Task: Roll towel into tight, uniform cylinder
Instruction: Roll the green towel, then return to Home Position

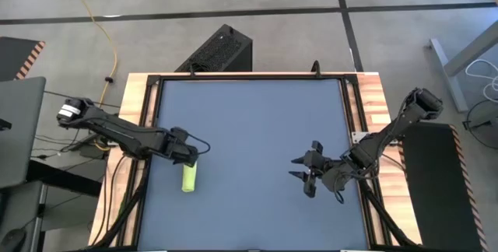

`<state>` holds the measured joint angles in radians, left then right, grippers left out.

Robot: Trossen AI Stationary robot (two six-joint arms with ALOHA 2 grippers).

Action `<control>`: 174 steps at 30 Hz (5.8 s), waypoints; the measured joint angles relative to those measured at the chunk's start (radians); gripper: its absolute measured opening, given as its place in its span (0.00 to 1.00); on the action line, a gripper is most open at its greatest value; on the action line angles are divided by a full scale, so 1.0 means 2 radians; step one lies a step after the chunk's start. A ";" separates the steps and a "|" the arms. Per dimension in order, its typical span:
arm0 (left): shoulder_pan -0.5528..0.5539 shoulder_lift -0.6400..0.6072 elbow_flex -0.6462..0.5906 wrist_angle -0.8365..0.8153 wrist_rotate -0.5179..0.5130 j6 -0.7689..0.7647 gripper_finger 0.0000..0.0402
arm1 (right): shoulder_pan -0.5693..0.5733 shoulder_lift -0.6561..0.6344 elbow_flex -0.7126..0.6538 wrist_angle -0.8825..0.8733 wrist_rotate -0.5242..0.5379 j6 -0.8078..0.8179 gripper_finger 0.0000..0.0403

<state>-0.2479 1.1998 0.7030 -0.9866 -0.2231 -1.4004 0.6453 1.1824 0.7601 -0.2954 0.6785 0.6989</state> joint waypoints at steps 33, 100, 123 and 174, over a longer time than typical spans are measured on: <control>-0.002 0.010 -0.046 0.152 0.045 -0.033 0.00 | 0.001 0.000 0.000 -0.026 -0.013 0.001 0.53; 0.238 -0.431 -0.283 0.589 0.100 0.384 0.00 | -0.350 -0.579 -0.355 0.112 -0.340 -0.169 0.04; 0.238 -0.436 -0.346 0.658 0.201 0.498 0.00 | -0.455 -0.555 -0.377 0.168 -0.380 -0.231 0.12; 0.238 -0.433 -0.337 0.482 0.130 0.524 0.00 | -0.455 -0.555 -0.378 0.167 -0.378 -0.231 0.13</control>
<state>0.2291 0.3340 0.0280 -0.0231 0.0364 -0.3527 -0.2646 0.0719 0.0044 0.0383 -0.0780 0.2363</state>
